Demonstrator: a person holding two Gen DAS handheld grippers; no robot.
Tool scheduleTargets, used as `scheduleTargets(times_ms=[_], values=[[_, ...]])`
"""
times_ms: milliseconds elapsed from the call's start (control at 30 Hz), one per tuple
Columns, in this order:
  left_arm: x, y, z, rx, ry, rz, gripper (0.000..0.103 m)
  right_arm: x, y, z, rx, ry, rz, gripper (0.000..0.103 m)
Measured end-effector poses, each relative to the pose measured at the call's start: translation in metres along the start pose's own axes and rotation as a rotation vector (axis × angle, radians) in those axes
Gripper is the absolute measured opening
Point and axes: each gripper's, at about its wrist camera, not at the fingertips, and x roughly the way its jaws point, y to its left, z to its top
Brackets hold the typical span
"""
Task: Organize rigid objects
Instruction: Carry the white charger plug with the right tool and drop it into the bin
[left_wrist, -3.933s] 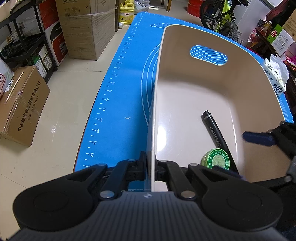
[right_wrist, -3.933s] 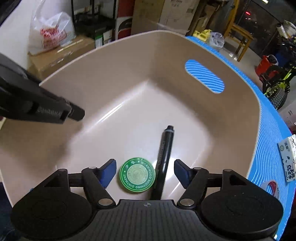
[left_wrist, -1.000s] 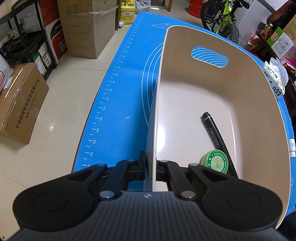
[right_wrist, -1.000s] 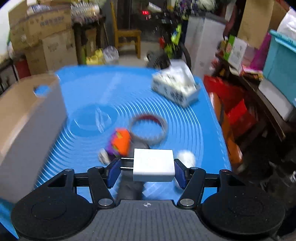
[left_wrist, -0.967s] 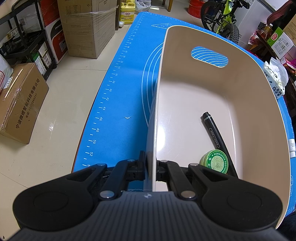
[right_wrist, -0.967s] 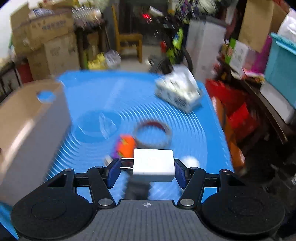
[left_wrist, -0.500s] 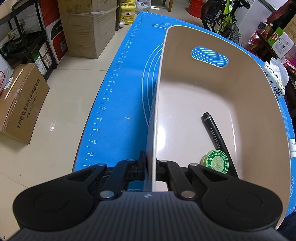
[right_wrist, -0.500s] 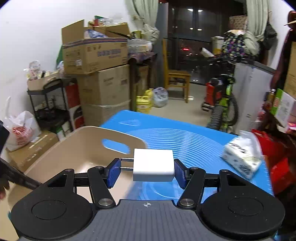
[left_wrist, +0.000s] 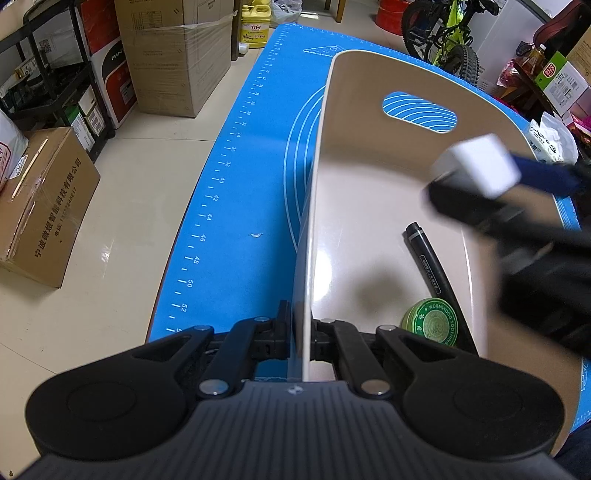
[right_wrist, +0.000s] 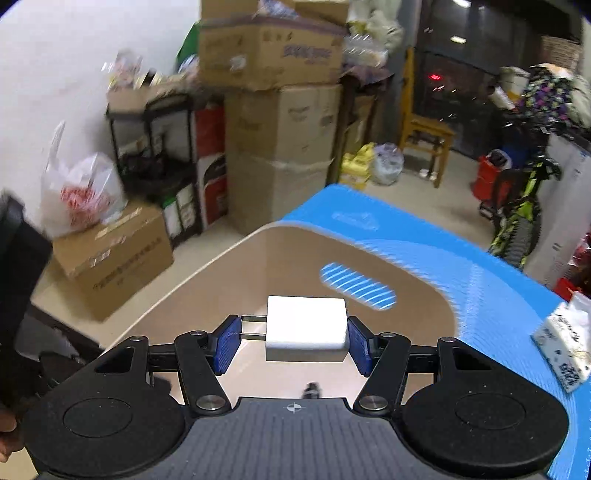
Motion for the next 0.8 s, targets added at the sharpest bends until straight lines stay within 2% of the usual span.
scheduleTargets(times_ms=[100,433,533,700,733,800], values=[[0.000,0.001,0.000,-0.001,0.001,0.001,0.006,0.017,0.012,-0.006,-0.021,0.059,-0.007,0.065],[0.000,0.002,0.001,-0.001,0.000,-0.005,0.006,0.060,0.011,-0.024,-0.053,0.270,-0.047,0.064],[0.000,0.002,0.001,-0.002,-0.003,-0.009,0.006,0.071,0.011,-0.028,-0.062,0.337,-0.032,0.064],[0.000,0.002,0.002,-0.004,-0.003,-0.009,0.006,0.082,0.018,-0.029,-0.079,0.400,-0.034,0.065],[0.000,0.002,0.002,-0.003,-0.004,-0.009,0.006,0.083,0.019,-0.029,-0.074,0.401,-0.039,0.069],[0.000,0.001,0.001,-0.003,-0.004,-0.008,0.006,0.081,0.015,-0.026,-0.047,0.382,-0.038,0.071]])
